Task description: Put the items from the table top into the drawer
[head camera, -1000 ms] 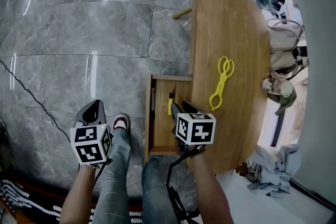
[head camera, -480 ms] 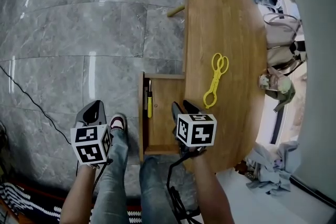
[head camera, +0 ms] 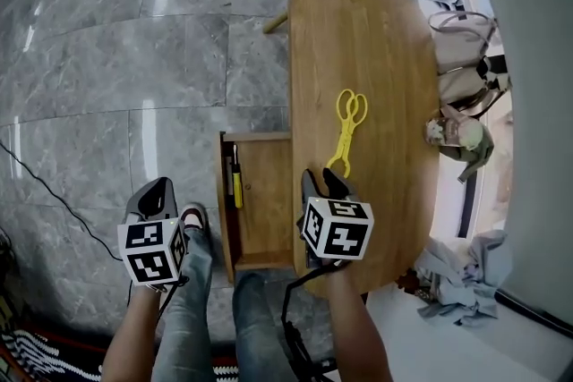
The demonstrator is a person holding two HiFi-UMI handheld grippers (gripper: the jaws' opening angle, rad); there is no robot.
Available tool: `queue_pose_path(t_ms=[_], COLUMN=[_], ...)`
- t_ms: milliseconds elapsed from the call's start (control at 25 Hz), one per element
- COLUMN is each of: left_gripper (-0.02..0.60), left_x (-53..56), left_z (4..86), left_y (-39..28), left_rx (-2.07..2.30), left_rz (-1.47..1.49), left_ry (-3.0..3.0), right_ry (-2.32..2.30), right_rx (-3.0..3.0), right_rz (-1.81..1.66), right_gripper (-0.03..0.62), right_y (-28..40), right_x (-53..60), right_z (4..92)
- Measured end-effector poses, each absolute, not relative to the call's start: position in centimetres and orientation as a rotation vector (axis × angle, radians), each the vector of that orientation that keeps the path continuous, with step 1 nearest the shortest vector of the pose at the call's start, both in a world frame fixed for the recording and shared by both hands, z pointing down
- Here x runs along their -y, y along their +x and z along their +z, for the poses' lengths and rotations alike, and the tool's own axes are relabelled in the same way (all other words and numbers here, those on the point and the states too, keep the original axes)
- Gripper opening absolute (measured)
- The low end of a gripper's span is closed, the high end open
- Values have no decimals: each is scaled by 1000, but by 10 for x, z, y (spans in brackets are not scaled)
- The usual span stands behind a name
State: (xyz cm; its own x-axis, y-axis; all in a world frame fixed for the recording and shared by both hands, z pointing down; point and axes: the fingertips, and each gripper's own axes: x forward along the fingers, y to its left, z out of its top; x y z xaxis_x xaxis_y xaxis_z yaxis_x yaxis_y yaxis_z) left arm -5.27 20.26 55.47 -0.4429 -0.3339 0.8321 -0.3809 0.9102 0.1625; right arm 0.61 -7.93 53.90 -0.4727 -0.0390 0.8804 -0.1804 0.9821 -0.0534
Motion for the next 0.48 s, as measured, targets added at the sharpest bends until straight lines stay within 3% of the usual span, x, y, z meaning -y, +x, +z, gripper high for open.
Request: queue_pose_path(t_ms=[480], left_gripper=[-4], left_x=[-174], left_z=[560], left_y=[-61], left_rx=[2041], left_rz=[98], left_ry=[555], right_ry=[292], right_rx=[2083], right_rz=[180], right_gripper=[137], right_y=[-7], right_x=[140], right_z=[538])
